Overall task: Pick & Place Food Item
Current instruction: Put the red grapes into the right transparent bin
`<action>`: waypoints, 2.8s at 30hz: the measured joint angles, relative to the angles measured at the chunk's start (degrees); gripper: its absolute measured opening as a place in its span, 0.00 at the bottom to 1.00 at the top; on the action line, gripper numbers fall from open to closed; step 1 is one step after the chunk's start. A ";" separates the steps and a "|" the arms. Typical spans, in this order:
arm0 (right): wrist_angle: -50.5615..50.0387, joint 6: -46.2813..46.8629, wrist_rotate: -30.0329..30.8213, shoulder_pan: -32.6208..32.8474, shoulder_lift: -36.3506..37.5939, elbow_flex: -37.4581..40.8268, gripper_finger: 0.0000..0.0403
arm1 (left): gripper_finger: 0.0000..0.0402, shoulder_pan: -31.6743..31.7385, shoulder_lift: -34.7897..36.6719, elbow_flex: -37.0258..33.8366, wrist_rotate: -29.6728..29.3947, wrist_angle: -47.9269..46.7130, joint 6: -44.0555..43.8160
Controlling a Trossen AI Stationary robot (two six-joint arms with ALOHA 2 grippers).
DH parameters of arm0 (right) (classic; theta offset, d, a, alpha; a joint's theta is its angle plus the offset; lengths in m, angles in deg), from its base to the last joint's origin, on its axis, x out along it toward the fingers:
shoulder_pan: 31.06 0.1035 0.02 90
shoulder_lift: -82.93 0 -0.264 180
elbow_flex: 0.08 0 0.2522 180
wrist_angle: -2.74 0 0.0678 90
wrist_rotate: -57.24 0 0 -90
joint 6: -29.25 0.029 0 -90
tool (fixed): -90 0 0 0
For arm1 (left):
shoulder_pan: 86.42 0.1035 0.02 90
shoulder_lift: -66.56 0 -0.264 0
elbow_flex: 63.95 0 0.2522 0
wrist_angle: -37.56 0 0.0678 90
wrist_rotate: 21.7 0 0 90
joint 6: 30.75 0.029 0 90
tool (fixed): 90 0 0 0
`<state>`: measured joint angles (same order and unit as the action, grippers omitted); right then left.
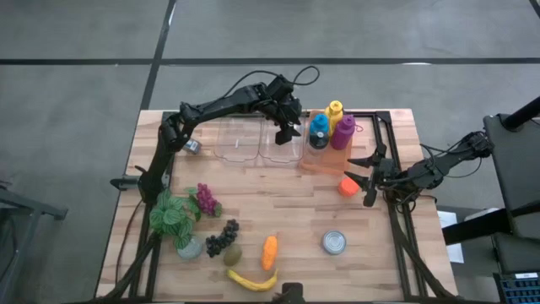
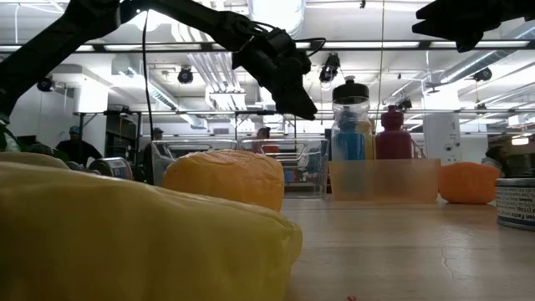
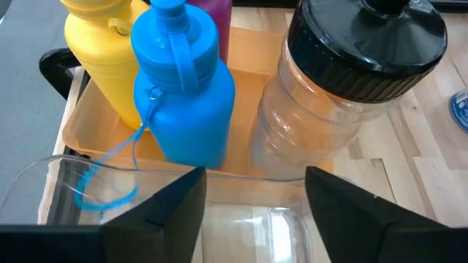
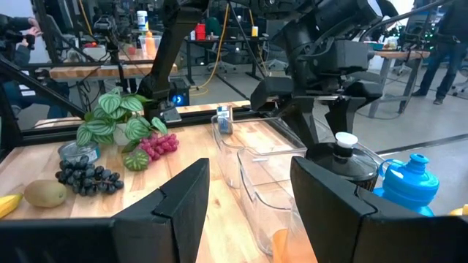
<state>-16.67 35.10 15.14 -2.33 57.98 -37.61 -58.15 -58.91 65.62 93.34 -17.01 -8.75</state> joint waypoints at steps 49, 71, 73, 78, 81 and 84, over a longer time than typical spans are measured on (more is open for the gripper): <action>0.02 0.05 0.00 0.00 -0.31 0.00 0.47 | 0.64 -23.18 40.73 -34.09 -42.17 2.66 -22.02; 0.02 0.01 0.00 0.00 -0.31 0.00 0.47 | 0.64 -44.47 46.45 -42.73 -54.44 -23.93 -90.08; 0.02 0.08 0.00 0.00 -0.31 0.00 0.47 | 0.64 -45.18 46.14 -43.44 -50.95 -27.24 -98.69; 0.02 0.07 0.00 0.00 -0.31 0.00 0.47 | 0.64 -47.75 44.94 -47.40 -43.77 -28.64 -112.03; 0.00 0.04 0.00 0.00 -0.31 0.00 0.47 | 0.64 -48.55 44.63 -50.80 -41.62 -27.87 -123.98; 0.02 0.00 0.00 0.00 -0.31 0.00 0.47 | 0.64 -48.59 44.65 -53.91 -37.46 -25.16 -131.43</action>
<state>-16.65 35.10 15.14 -2.33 57.67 -37.61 -106.73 -14.25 11.72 55.87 -42.17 -140.18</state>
